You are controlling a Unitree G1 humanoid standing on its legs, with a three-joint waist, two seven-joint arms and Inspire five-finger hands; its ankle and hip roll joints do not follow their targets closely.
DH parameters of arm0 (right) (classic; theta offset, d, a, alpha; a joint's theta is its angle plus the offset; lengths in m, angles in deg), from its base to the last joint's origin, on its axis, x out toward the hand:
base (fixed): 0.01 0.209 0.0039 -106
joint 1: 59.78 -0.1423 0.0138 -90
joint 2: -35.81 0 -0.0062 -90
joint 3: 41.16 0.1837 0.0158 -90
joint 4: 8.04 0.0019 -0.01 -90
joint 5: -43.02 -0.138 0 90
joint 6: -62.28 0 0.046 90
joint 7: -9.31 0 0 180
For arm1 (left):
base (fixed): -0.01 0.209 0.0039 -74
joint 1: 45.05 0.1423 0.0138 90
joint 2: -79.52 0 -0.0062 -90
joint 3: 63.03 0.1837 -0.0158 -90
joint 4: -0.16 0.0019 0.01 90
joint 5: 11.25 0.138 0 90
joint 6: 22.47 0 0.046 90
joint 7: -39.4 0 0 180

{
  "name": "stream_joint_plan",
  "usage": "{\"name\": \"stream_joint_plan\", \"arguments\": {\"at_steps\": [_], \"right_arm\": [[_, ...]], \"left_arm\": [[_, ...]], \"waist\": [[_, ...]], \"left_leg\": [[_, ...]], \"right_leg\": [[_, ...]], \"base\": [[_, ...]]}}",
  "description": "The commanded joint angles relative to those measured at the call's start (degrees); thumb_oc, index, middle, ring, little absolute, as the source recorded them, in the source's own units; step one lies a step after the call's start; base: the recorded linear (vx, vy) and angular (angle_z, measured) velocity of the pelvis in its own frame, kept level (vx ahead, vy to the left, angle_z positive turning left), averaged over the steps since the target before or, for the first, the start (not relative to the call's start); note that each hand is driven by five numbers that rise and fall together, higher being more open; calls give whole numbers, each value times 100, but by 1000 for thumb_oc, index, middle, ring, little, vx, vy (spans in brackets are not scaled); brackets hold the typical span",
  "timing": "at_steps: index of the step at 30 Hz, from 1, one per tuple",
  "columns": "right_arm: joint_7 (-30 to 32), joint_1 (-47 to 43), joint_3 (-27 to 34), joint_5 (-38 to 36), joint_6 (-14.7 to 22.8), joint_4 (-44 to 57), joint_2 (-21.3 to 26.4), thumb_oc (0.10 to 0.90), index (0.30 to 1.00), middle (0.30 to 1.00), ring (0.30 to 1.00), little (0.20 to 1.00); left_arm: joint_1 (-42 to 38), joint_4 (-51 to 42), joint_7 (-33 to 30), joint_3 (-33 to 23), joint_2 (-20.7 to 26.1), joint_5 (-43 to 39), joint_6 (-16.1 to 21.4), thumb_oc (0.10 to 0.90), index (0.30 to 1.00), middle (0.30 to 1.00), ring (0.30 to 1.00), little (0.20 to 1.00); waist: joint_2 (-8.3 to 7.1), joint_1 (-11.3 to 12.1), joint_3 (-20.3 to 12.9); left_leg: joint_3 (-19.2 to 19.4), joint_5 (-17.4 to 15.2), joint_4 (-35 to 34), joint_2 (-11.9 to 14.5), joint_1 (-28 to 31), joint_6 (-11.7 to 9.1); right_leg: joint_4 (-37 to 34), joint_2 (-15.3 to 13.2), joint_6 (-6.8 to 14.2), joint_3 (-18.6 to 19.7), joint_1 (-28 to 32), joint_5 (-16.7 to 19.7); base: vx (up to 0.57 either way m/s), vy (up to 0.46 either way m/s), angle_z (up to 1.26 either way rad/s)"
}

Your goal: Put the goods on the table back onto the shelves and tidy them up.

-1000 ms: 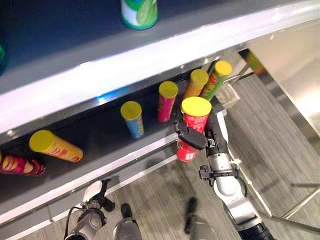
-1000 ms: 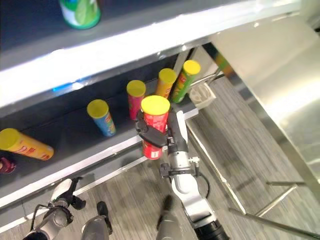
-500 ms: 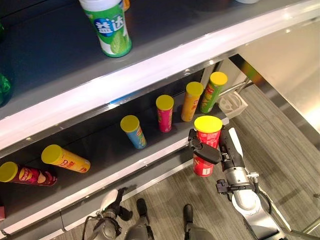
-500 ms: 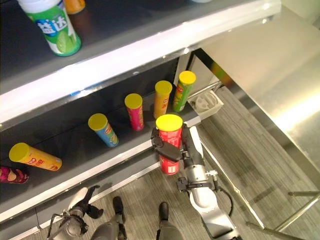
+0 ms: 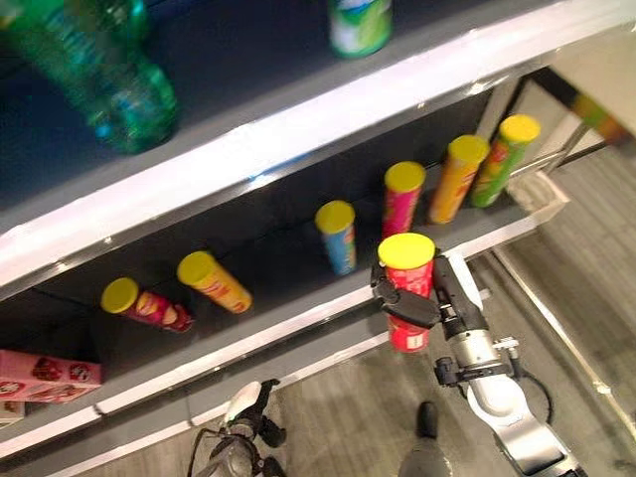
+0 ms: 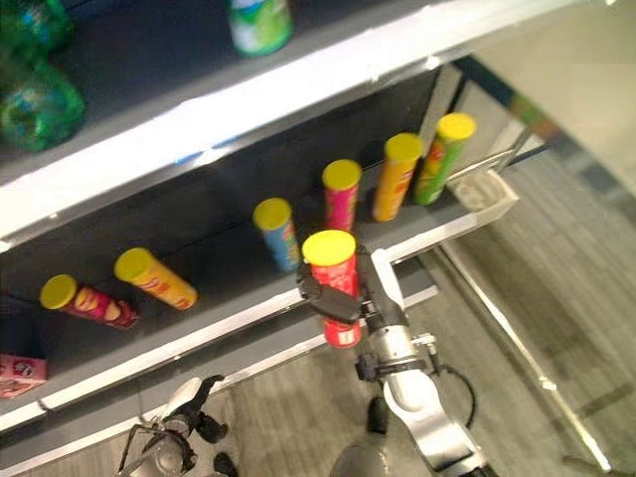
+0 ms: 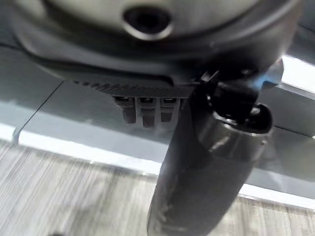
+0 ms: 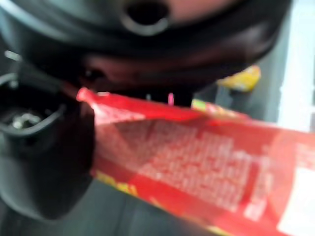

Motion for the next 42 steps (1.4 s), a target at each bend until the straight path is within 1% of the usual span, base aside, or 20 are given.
{"name": "stream_joint_plan", "arguments": {"at_steps": [1, 2, 3, 4, 5, 6, 7, 8, 10, 11, 12, 13, 14, 15, 17, 23, 25, 29, 35, 42], "right_arm": [[78, -379, -124, 102, 571, 662, -108, 400, 300, 300, 300, 300], [80, -381, -122, 105, 571, 660, -115, 400, 300, 300, 300, 300], [175, -371, -75, 156, 549, 627, -179, 400, 300, 300, 300, 300], [290, -444, -53, 278, 459, 567, -336, 400, 300, 300, 300, 300], [489, -588, -50, 400, 415, 517, -471, 400, 300, 300, 300, 300], [492, -595, -53, 403, 417, 511, -475, 400, 300, 300, 300, 300], [611, -692, -36, 464, 411, 454, -511, 400, 300, 300, 300, 300], [715, -779, -19, 556, 383, 430, -518, 400, 300, 300, 300, 300], [883, -786, 60, 820, 326, 479, -492, 400, 300, 300, 300, 300], [987, -735, 53, 951, 353, 497, -491, 400, 300, 300, 300, 300], [1024, -652, 20, 1014, 348, 420, -508, 400, 300, 300, 300, 300], [1085, -655, -29, 1002, 365, 399, -524, 400, 300, 300, 300, 300], [1124, -667, -39, 1046, 343, 385, -533, 400, 300, 300, 300, 300], [1193, -719, -56, 1133, 299, 354, -524, 400, 300, 300, 300, 300], [1357, -956, -146, 1231, 278, 173, -600, 400, 300, 300, 300, 300], [2169, -2310, -209, 1530, 157, -488, -836, 400, 300, 300, 300, 300], [2344, -2894, -255, 1666, 79, -729, -879, 400, 300, 300, 300, 300], [2474, -3518, -352, 1745, 9, -984, -1016, 400, 300, 300, 300, 300], [2497, -3875, -386, 1727, -53, -1238, -1136, 400, 300, 300, 300, 300], [2366, -3529, -332, 1671, -18, -1052, -1133, 400, 300, 300, 300, 300]], "left_arm": [[89, -200, -22, 72, 289, 383, 118, 800, 900, 900, 900, 900], [85, -200, -20, 74, 294, 382, 117, 800, 900, 900, 900, 900], [40, -191, -51, 106, 317, 440, 110, 800, 900, 900, 900, 900], [-44, -179, -87, 113, 396, 441, 69, 800, 900, 900, 900, 900], [-73, -124, -194, -27, 447, 271, 4, 800, 900, 900, 900, 900], [-77, -123, -195, -29, 450, 269, 5, 800, 900, 900, 900, 900], [-76, -102, -267, -144, 473, 143, -22, 800, 900, 900, 900, 900], [-85, -60, -322, -236, 495, 59, -53, 800, 900, 900, 900, 900], [-24, -20, -339, -302, 498, 46, -64, 800, 900, 900, 900, 900], [49, 26, -362, -364, 513, 54, -76, 800, 900, 900, 900, 900], [120, 44, -350, -403, 531, 91, -90, 800, 900, 900, 900, 900], [158, 90, -350, -422, 517, 94, -77, 800, 900, 900, 900, 900], [154, 105, -352, -425, 498, 84, -73, 800, 900, 900, 900, 900], [173, 153, -376, -475, 460, 31, -76, 800, 900, 900, 900, 900], [220, 173, -440, -550, 424, -75, -50, 800, 900, 900, 900, 900], [123, -13, -518, -150, 366, -95, 127, 800, 900, 900, 900, 900], [7, -184, -479, 57, 471, 1, 209, 800, 900, 900, 900, 900], [-59, -106, -517, 25, 525, -104, 187, 800, 900, 900, 900, 900], [-112, -122, -521, 13, 517, -161, 221, 800, 900, 900, 900, 900], [-62, -139, -473, -59, 496, -106, 178, 800, 900, 900, 900, 900]], "waist": [[207, 3, -227], [189, 8, -242], [190, -17, -228], [128, 0, -206], [33, 58, -122], [26, 60, -124], [-19, 73, -78], [-31, 87, -50], [-25, 118, 2], [-2, 239, 16], [-52, 323, -7], [-88, 361, -18], [-111, 364, -32], [-104, 389, -29], [-80, 485, 6], [-15, 826, 99], [27, 972, 124], [67, 1181, 91], [91, 1295, 38], [43, 1235, -25]], "left_leg": [[105, 6, -233, 381, 173, 242], [107, 6, -231, 357, 153, 255], [87, -68, -267, 210, 86, 265], [0, -260, -267, -126, -8, 405], [-61, -344, -267, -371, -128, 543], [-57, -345, -267, -377, -134, 547], [-22, -384, -267, -453, -187, 591], [24, -414, -267, -474, -232, 658], [171, -431, -267, -494, -245, 761], [258, -614, -267, -509, -184, 787], [331, -682, -267, -553, -176, 803], [351, -653, -267, -579, -198, 795], [374, -666, -267, -572, -210, 791], [370, -672, -267, -551, -206, 791], [396, -617, -267, -501, -229, 772], [242, -402, -267, -468, -514, 679], [166, -312, -267, -448, -685, 640], [126, -228, -267, -441, -905, 605], [101, -227, -267, -473, -973, 609], [111, -325, -267, -515, -876, 653]], "right_leg": [[67, 620, -68, 287, -102, -520], [56, 599, -58, 295, -119, -504], [5, 447, 27, 301, -158, -239], [-147, 214, 182, 372, -237, 238], [-321, 65, 266, 406, -359, 643], [-329, 60, 268, 410, -365, 651], [-311, 40, 309, 432, -439, 886], [-282, 101, 277, 483, -496, 810], [-103, 396, 149, 635, -505, 405], [29, 645, 156, 586, -321, 69], [14, 679, 177, 409, -195, -20], [-22, 691, 221, 330, -146, 44], [-77, 725, 231, 349, -162, 96], [-190, 778, 245, 416, -182, 160], [-383, 790, 273, 356, -213, 269], [-448, 691, 297, 139, -425, 375], [-460, 635, 314, 62, -549, 427], [-460, 568, 345, -20, -720, 497], [-460, 500, 358, -58, -763, 567], [-460, 476, 368, -57, -703, 616]], "base": [[-99, 306, 35], [-45, 503, 27], [-41, 441, 28], [-100, 618, 31], [-82, 433, 32], [-107, 253, 21], [-71, 131, 14], [-89, 216, -5], [-40, 294, -27], [-14, 297, -79], [-15, 210, -108], [-38, 49, -88], [-4, 27, -48], [18, 27, -23], [-2, -6, -14], [-16, -57, -4], [-25, -92, 24], [-8, -69, 28], [1, -6, 1], [4, -1, 0]]}}
